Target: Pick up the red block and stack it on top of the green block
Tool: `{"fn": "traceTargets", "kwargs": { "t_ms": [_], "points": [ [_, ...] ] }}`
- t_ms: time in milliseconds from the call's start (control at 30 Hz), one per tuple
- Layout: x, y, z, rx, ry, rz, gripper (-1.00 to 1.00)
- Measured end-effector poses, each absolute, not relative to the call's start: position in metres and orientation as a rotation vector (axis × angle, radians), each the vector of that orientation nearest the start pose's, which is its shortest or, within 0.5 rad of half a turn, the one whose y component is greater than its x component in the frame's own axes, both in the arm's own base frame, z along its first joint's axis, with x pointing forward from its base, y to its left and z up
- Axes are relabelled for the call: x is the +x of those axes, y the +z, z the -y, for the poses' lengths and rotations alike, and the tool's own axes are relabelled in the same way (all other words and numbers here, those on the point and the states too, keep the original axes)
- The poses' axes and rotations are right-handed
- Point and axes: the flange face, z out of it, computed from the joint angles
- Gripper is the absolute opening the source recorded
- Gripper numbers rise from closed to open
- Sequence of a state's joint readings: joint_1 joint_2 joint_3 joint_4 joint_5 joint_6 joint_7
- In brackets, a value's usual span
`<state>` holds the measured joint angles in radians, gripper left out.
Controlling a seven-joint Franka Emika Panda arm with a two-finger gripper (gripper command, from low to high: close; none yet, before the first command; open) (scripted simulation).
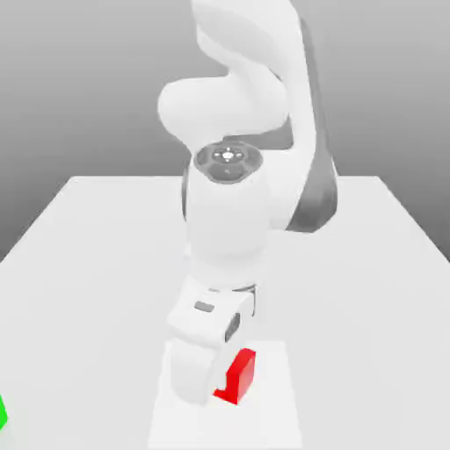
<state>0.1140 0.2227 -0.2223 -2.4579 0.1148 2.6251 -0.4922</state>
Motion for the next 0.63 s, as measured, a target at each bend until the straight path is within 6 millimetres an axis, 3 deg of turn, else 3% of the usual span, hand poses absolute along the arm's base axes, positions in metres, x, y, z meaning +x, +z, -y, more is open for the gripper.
{"fn": "traceTargets", "kwargs": {
  "t_ms": [200,400,500,533,633],
  "points": [
    [0.486,0.216,0.188,-3.098,0.065,0.315,-1.00],
    [0.470,0.241,0.314,-3.125,0.013,0.243,-1.00],
    [0.467,0.208,0.331,-3.131,0.003,0.240,-1.00],
    [0.466,0.192,0.332,-3.132,0.002,0.240,1.00],
    [0.466,0.192,0.332,-3.132,0.003,0.240,1.00]
  ]
}}
